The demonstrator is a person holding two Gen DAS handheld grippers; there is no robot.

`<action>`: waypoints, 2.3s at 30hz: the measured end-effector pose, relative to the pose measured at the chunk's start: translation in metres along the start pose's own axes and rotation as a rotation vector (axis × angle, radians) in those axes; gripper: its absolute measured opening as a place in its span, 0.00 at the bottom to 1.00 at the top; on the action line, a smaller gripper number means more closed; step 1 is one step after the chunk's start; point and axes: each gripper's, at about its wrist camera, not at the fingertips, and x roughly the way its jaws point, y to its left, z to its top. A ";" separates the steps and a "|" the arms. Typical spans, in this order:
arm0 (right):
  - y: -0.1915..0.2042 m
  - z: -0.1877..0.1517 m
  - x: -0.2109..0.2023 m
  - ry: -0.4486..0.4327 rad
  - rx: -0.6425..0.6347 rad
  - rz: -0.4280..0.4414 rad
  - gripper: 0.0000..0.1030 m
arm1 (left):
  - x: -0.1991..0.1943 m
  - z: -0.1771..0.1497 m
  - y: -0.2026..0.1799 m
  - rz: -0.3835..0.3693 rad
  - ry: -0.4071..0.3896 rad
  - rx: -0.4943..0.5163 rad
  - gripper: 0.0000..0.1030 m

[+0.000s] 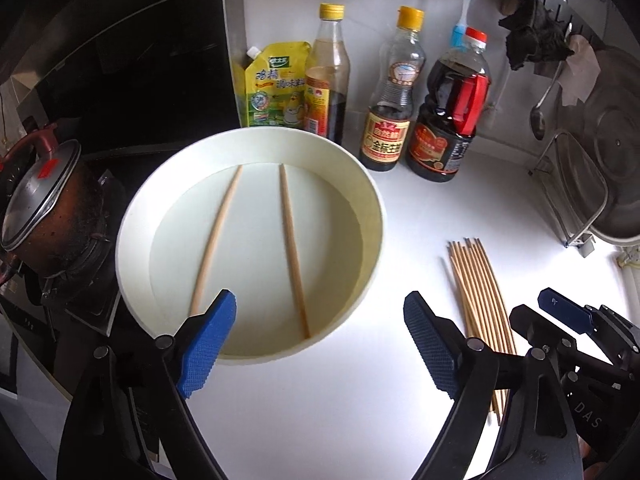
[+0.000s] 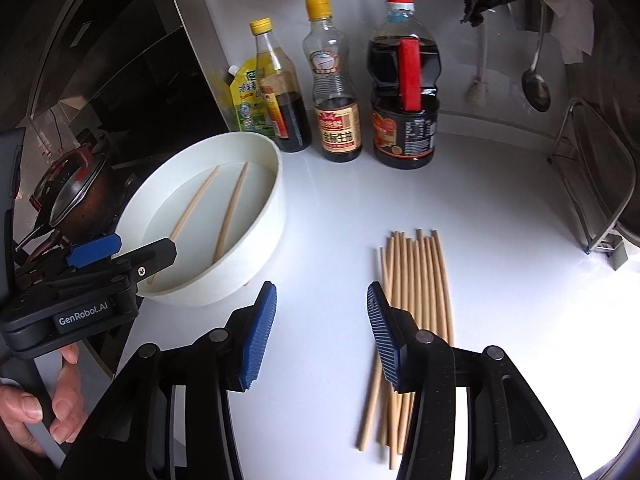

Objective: Organize utensils
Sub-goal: 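Withdraw both tools from the basin back toward the chopstick row, then lower the right tool onto the chopstick row while the left tool lowers beside it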

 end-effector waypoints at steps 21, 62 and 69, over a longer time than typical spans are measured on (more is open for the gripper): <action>-0.121 -0.045 0.016 0.031 0.074 -0.197 0.59 | 0.047 -0.026 -0.098 -0.091 0.068 0.018 0.93; -0.134 -0.063 0.084 0.101 -0.067 -0.204 0.60 | 0.106 -0.073 -0.120 0.044 0.150 0.041 0.93; -0.147 -0.064 0.079 0.098 -0.052 -0.209 0.60 | 0.111 -0.074 -0.128 0.035 0.161 0.058 0.93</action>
